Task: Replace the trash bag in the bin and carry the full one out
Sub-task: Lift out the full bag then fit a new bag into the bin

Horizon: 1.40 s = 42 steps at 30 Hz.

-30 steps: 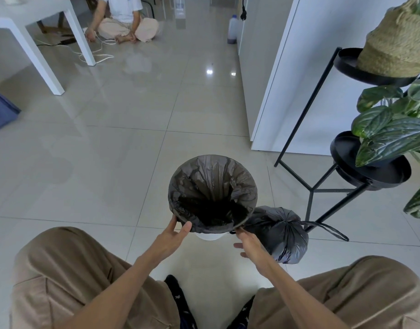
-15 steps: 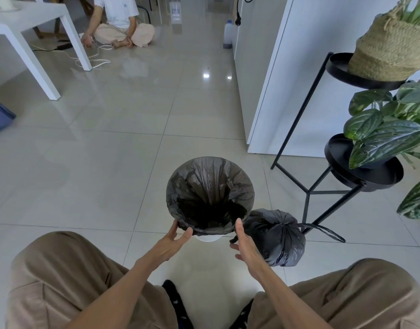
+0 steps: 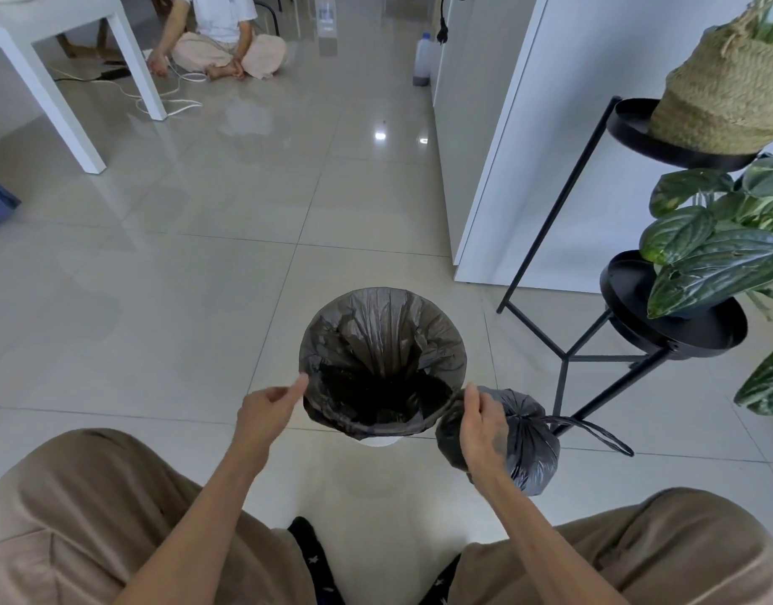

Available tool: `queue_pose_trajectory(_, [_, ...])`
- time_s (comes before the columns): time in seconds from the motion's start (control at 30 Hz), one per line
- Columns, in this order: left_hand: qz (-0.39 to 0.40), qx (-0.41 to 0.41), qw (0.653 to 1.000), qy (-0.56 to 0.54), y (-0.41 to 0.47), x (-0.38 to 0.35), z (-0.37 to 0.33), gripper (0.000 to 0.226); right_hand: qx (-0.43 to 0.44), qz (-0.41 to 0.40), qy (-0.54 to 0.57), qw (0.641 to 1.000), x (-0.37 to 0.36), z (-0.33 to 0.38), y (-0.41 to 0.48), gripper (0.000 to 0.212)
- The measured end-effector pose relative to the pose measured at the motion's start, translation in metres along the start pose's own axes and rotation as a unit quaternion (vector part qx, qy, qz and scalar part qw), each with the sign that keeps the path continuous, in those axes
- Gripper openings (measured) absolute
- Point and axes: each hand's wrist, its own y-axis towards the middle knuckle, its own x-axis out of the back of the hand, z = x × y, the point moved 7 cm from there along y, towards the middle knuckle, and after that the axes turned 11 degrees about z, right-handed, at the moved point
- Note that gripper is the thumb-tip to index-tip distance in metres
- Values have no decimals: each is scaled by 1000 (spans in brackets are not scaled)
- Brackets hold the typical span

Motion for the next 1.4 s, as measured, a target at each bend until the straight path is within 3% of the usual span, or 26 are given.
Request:
queue_pose_trajectory(0.03, [-54, -26, 998, -25, -4, 1, -11, 65, 11, -17, -20, 1000, 3, 7, 7, 58])
queue_pose_trajectory(0.1, [-88, -63, 991, -74, -9, -11, -30, 64, 34, -40, -40, 998, 4, 20, 21, 56])
queue_pose_trajectory(0.3, [-55, -100, 983, -144, 8, -64, -34, 76, 12, 106, 104, 989, -29, 41, 56, 67])
queue_pose_trajectory(0.4, [-40, -75, 967, -239, 22, -68, -23, 92, -7, 83, 94, 992, -36, 28, 47, 61])
queue_pose_trajectory(0.53, [7, -44, 941, -336, 33, -69, -19, 91, -37, 26, 107, 993, -38, 6, 17, 54])
queue_pose_trajectory(0.63, [-8, -32, 936, -352, 39, -66, -15, 96, -48, 1, 132, 990, -39, -1, -3, 55])
queue_pose_trajectory(0.8, [-113, -28, 940, -322, 36, -42, -14, 93, -30, -65, 105, 992, -11, -3, 1, 59])
queue_pose_trajectory(0.97, [-77, -48, 941, -326, 11, -68, -10, 73, 50, 14, 95, 994, 0, 42, 59, 73])
queue_pose_trajectory(1.07, [-43, -50, 936, -346, 8, -89, -9, 74, 35, 88, 77, 993, -12, 46, 78, 68])
queue_pose_trajectory(1.27, [6, -3, 903, -429, 21, -95, -1, 88, 20, 47, 66, 997, -14, 23, 65, 59])
queue_pose_trajectory(1.4, [-14, 14, 910, -415, 32, -86, 6, 90, 20, 23, 72, 997, -17, 16, 52, 57])
